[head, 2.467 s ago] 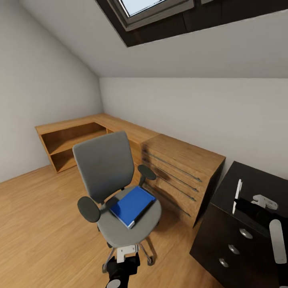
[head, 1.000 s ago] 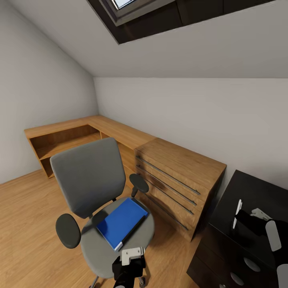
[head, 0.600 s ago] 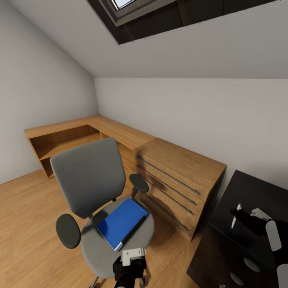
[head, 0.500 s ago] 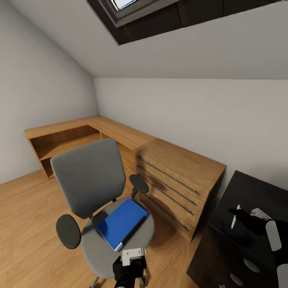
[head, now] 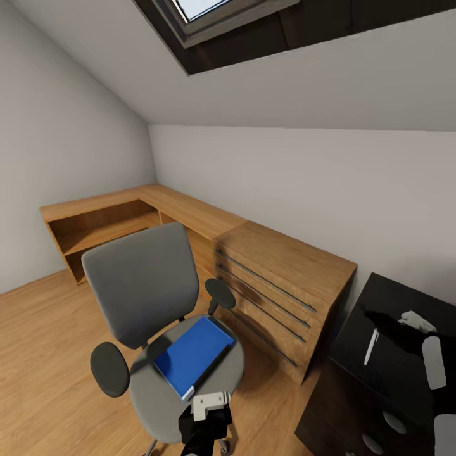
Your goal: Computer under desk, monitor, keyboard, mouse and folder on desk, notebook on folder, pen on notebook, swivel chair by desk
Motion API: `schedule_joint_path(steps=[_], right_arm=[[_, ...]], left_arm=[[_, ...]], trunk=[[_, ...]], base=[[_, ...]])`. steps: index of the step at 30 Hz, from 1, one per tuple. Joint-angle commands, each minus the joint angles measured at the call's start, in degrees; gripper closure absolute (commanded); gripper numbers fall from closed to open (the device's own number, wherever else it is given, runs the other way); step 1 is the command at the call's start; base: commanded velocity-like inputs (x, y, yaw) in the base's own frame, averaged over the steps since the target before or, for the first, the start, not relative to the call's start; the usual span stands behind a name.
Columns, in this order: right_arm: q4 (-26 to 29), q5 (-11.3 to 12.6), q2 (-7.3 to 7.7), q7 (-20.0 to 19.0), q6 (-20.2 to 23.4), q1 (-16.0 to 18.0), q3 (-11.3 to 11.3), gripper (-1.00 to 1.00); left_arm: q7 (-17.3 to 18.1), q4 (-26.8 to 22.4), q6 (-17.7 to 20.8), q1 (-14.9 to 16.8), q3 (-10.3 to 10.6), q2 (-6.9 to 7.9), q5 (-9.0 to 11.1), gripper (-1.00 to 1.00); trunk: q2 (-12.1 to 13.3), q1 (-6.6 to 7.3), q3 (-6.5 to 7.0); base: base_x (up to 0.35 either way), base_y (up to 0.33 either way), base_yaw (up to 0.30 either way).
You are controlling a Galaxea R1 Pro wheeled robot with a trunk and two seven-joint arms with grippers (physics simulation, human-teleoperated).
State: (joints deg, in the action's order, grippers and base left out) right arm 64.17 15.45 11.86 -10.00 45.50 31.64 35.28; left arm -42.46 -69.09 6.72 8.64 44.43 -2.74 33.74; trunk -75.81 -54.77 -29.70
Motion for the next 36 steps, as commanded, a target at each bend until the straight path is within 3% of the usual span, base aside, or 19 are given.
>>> schedule_joint_path(steps=[1,3,5,8,10,12,13,16,20,23,24,26,31,33,34,36], right_arm=[[2.71,-0.77,-1.36,-0.08,0.25,0.00,0.14,-1.00],[7.49,-2.58,-4.19,2.45,0.24,-0.13,0.14,-1.00],[11.16,-5.52,-8.25,7.44,0.51,-0.22,-0.03,-1.00],[12.32,-8.24,-11.31,10.14,0.57,-0.27,-0.86,-1.00],[13.16,-11.37,-14.42,11.62,0.56,-0.36,-1.74,-1.00],[14.30,-12.74,-16.87,12.22,0.59,-0.41,-2.08,-1.00],[14.49,-13.01,-17.40,12.32,0.58,-0.42,-2.17,-1.00],[14.39,-13.77,-18.05,12.33,0.52,-0.54,-2.69,-1.00],[14.21,-14.38,-18.33,12.35,0.27,-1.47,-6.07,-1.00],[12.24,-14.56,-18.42,12.44,-0.22,-2.88,-10.71,-1.00],[10.53,-14.73,-18.43,12.55,-1.09,-3.23,-13.58,-1.00],[7.92,-15.32,-18.44,13.46,-3.16,-3.48,-17.20,-1.00],[5.36,-15.74,-18.45,16.88,-5.35,-3.73,-21.43,-1.00],[5.10,-15.77,-18.45,18.55,-5.64,-4.18,-24.23,-1.00],[4.97,-15.79,-18.45,19.96,-6.40,-5.00,-27.74,-1.00],[4.83,-15.80,-18.45,20.76,-7.76,-5.52,-30.05,-1.00]], left_arm=[[-0.40,-0.09,0.30,0.06,0.08,0.02,0.17,-1.00],[-0.46,-0.11,0.31,0.06,0.13,-0.02,0.14,-1.00],[-0.46,-0.23,0.19,0.06,0.14,0.02,-0.07,-1.00],[-0.40,-0.35,-0.30,0.06,-0.06,0.21,-0.20,-1.00],[-0.38,-0.51,-1.39,0.06,-0.50,0.37,-0.23,-1.00],[-0.41,-0.64,-2.63,0.06,-0.61,0.44,-0.23,-1.00],[-0.42,-0.66,-3.09,0.06,-0.66,0.48,-0.16,-1.00],[-0.48,-0.54,-3.76,0.06,-0.91,0.52,0.02,-1.00],[-0.44,-0.29,-3.99,0.06,-3.54,0.47,0.18,-1.00],[-0.37,-0.16,-3.99,0.06,-5.84,0.40,0.25,-1.00],[-0.40,-0.12,-3.99,0.06,-6.33,0.38,0.26,-1.00],[-0.42,-0.10,-3.99,0.06,-6.70,0.37,0.27,-1.00],[-0.43,-0.09,-3.99,0.06,-6.99,0.40,0.30,-1.00],[-0.41,-0.08,-3.99,0.06,-6.99,0.38,0.28,-1.00],[-0.39,-0.07,-3.99,0.06,-6.94,0.37,0.28,-1.00],[-0.38,-0.06,-3.99,0.06,-6.92,0.37,0.28,-1.00]], trunk=[[-0.04,0.00,-0.06],[-0.04,0.00,-0.06],[-0.04,0.00,-0.06],[-0.04,0.00,-0.06],[-0.04,0.00,-0.06],[-0.04,0.00,-0.06],[-0.04,0.00,-0.06],[-0.04,0.00,-0.06],[-0.04,0.00,-0.06],[-0.04,0.00,-0.07],[-0.04,0.00,-0.08],[-0.04,0.00,-0.12],[-0.04,0.00,-0.25],[-0.04,0.00,-0.31],[-0.04,0.00,-0.34],[-0.04,0.00,-0.41]], base=[[0.000,0.000,0.000],[0.000,0.000,0.000],[0.000,0.000,0.000],[0.000,0.000,0.000],[0.000,0.000,0.000],[0.000,0.000,0.022],[0.000,0.000,0.119],[0.000,0.000,0.200],[0.000,0.000,0.259],[0.000,0.000,0.274],[0.000,0.000,0.277],[0.000,0.000,0.278],[0.000,0.000,0.279],[0.000,0.000,0.279],[0.000,0.000,0.278],[0.000,0.000,0.277]])
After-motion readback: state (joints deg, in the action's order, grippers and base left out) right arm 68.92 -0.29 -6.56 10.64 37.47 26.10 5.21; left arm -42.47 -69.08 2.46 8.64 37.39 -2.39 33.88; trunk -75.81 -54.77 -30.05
